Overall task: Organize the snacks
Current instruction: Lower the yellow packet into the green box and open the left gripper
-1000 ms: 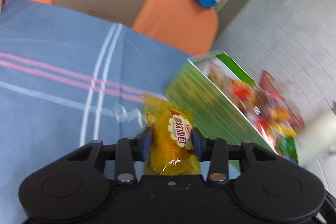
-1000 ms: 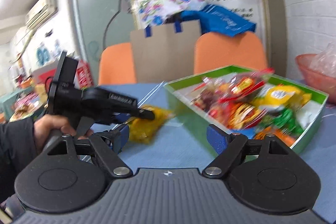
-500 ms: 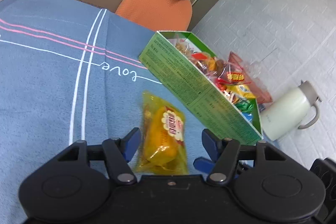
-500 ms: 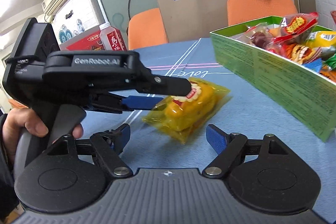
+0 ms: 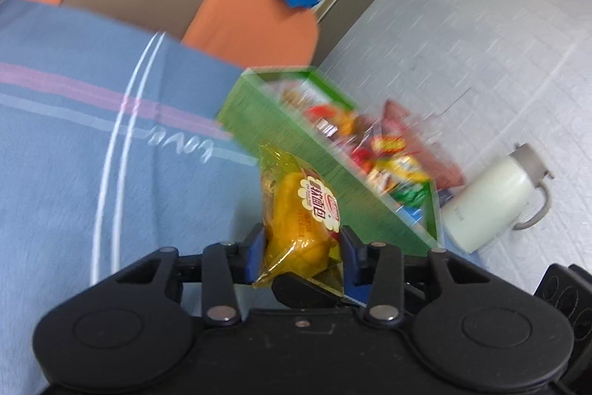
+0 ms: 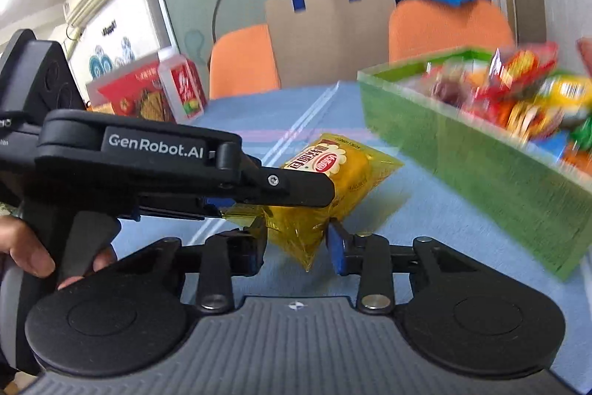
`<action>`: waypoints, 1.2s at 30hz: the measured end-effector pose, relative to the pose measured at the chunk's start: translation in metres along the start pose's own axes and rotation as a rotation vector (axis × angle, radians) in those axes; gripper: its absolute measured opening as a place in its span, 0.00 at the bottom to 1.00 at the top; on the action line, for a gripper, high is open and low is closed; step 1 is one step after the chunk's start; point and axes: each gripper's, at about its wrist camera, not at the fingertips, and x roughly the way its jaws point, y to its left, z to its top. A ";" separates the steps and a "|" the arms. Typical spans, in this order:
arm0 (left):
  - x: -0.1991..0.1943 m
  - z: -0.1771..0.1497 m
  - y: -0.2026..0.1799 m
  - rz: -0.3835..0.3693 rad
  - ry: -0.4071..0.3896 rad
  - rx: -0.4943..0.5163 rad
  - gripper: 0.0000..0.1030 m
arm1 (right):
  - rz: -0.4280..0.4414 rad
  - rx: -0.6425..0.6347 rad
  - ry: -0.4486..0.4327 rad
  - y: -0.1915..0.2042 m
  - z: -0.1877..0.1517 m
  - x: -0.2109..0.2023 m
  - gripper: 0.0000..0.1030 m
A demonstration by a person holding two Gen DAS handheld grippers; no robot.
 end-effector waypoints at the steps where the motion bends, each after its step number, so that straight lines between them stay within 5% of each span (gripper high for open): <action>1: 0.000 0.006 -0.005 -0.016 -0.012 0.005 0.77 | -0.011 -0.012 -0.023 0.000 0.005 -0.004 0.59; 17: 0.078 0.099 -0.079 -0.121 -0.093 0.146 0.78 | -0.132 -0.030 -0.241 -0.079 0.085 -0.006 0.59; 22: 0.111 0.105 -0.071 -0.103 -0.067 0.154 1.00 | -0.175 -0.036 -0.249 -0.103 0.090 0.019 0.60; 24: 0.118 0.102 -0.062 -0.035 -0.075 0.141 1.00 | -0.205 -0.018 -0.213 -0.112 0.088 0.034 0.67; 26: 0.116 0.096 -0.053 0.014 -0.090 0.127 1.00 | -0.201 -0.014 -0.179 -0.114 0.084 0.036 0.91; 28: 0.110 0.092 -0.044 0.020 -0.093 0.110 1.00 | -0.174 -0.049 -0.232 -0.108 0.081 0.024 1.00; 36: 0.049 0.073 -0.065 0.039 -0.187 0.222 1.00 | -0.244 -0.148 -0.264 -0.085 0.067 -0.034 1.00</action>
